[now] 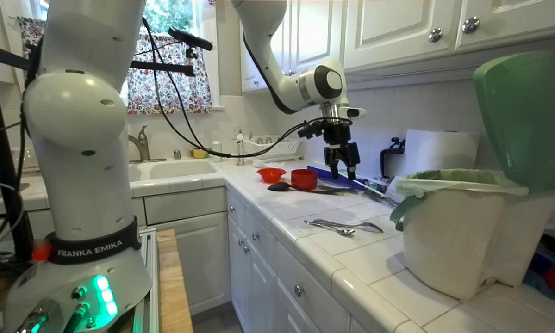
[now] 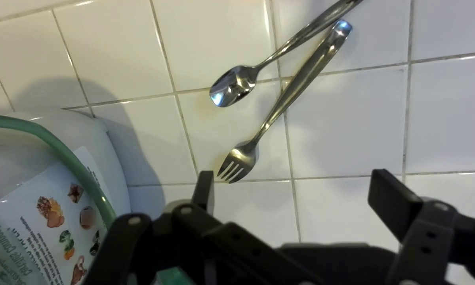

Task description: Use the fork to open the bin

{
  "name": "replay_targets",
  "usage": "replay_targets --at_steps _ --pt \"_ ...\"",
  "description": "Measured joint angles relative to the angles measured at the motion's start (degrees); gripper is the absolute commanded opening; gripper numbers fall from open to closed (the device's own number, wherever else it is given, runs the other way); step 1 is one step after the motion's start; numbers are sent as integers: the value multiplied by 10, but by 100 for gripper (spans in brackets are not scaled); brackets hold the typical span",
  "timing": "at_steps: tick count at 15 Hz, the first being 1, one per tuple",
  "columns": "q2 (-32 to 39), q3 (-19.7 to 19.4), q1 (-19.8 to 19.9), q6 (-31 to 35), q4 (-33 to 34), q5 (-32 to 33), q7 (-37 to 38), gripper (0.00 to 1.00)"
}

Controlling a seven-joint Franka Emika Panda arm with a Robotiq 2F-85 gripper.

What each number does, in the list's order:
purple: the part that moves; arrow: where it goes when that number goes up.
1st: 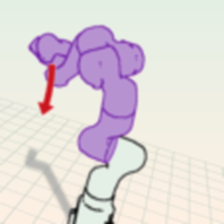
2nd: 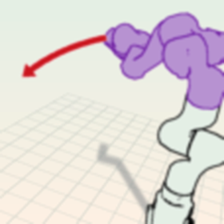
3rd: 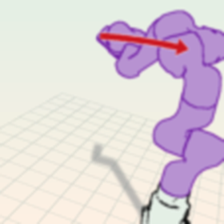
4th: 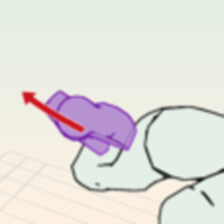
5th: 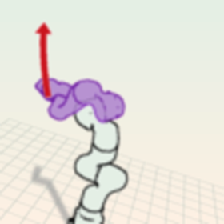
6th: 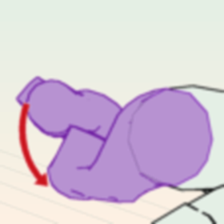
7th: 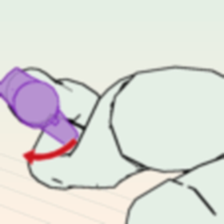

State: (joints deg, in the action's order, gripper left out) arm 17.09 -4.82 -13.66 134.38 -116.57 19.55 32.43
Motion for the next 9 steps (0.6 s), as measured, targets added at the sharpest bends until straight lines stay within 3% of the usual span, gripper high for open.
replay_targets --at_steps 9 --pt "-63 2 2 34 -62 50 57 100"
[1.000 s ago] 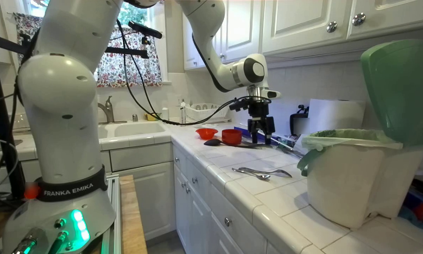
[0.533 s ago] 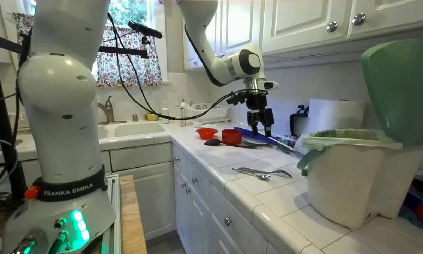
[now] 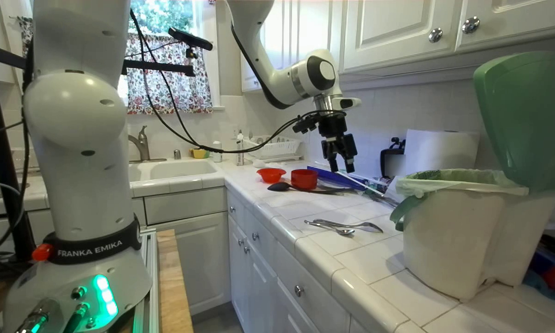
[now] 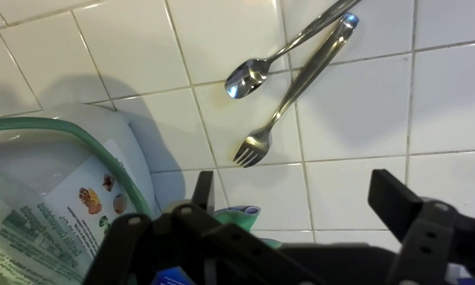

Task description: Use the fork to open the bin

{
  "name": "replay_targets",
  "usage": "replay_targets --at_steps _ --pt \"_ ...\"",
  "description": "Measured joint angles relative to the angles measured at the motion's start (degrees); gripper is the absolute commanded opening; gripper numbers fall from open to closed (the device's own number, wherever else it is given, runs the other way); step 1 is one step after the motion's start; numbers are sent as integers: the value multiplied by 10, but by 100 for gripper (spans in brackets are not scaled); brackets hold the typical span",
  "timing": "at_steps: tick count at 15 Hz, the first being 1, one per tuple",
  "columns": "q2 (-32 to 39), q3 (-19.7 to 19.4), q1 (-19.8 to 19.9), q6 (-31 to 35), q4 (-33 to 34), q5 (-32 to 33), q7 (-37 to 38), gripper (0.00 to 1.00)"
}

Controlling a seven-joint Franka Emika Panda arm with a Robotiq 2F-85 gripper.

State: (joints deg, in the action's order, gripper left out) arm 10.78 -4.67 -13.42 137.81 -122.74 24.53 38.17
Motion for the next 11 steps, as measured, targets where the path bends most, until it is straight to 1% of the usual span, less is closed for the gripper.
replay_targets --at_steps 7,11 --pt "-34 6 9 22 -35 44 49 100" --pt "-43 9 13 27 -44 49 54 100"
